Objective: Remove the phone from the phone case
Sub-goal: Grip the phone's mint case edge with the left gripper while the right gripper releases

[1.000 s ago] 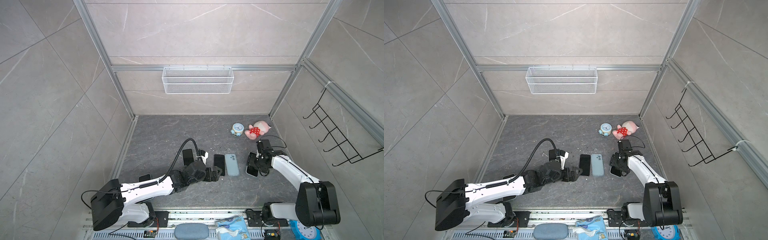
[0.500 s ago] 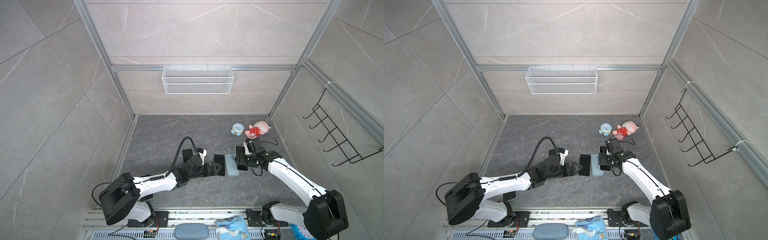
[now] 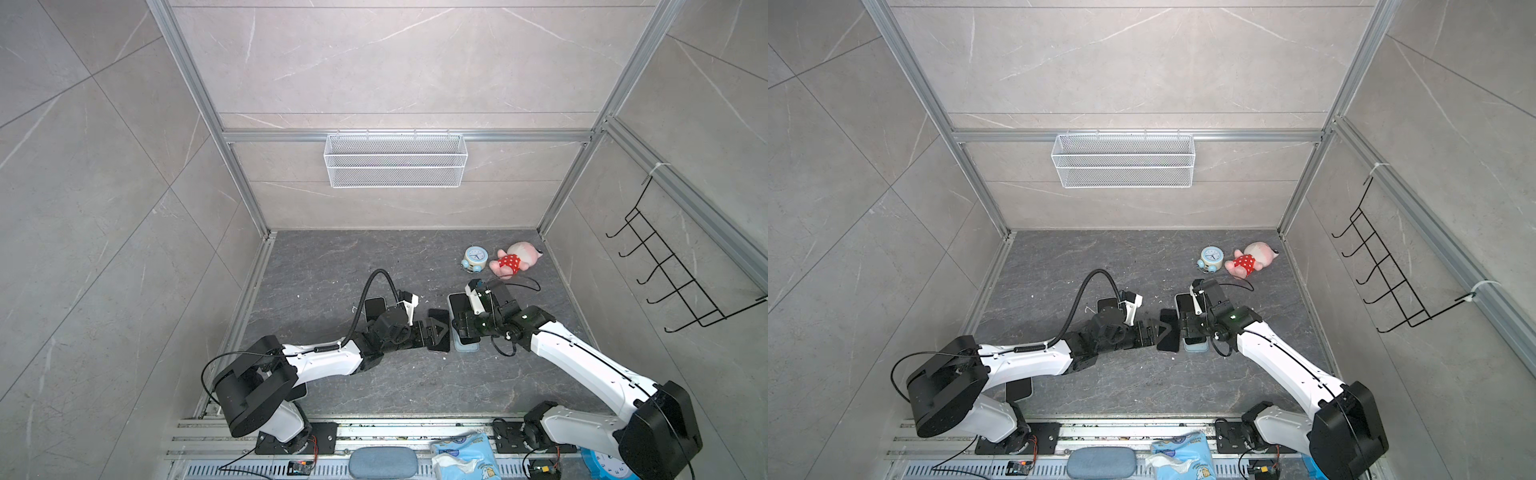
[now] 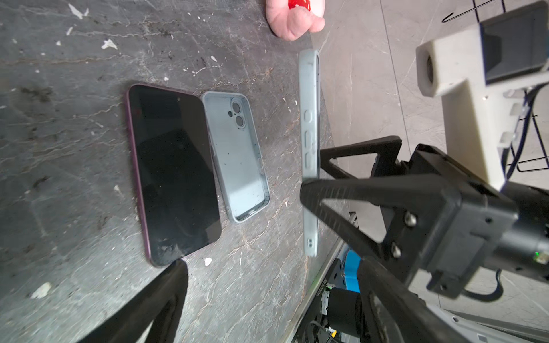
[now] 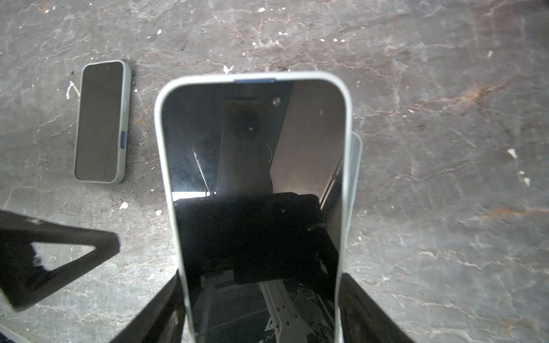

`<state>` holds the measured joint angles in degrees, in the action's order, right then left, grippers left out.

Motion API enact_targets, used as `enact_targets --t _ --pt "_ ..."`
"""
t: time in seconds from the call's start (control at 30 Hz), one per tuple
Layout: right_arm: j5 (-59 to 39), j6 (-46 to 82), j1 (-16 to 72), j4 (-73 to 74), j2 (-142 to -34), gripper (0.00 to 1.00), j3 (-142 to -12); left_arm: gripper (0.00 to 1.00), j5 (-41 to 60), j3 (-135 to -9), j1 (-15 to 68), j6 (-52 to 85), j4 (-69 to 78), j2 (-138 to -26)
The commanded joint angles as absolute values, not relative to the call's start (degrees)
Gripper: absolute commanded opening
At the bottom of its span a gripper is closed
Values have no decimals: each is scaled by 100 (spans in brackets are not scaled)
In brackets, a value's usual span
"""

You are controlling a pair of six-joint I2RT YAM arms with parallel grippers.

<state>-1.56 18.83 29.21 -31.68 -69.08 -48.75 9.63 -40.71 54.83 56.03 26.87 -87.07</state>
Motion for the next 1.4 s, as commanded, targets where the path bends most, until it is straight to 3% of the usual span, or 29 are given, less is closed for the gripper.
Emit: enact_targets --t 0.0,0.63,1.37 --pt "-224 1716 3095 -2936 -6753 37 -5088 91 1063 -4245 5441 5709 3293 -8844" --pt "-400 1556 3749 -2821 -6691 36 -5031 85 648 -3997 5194 5984 3621 -8867" --pt "-718 1718 3867 -2637 -6786 34 -5010 4 723 -4009 5177 6505 4279 -9377"
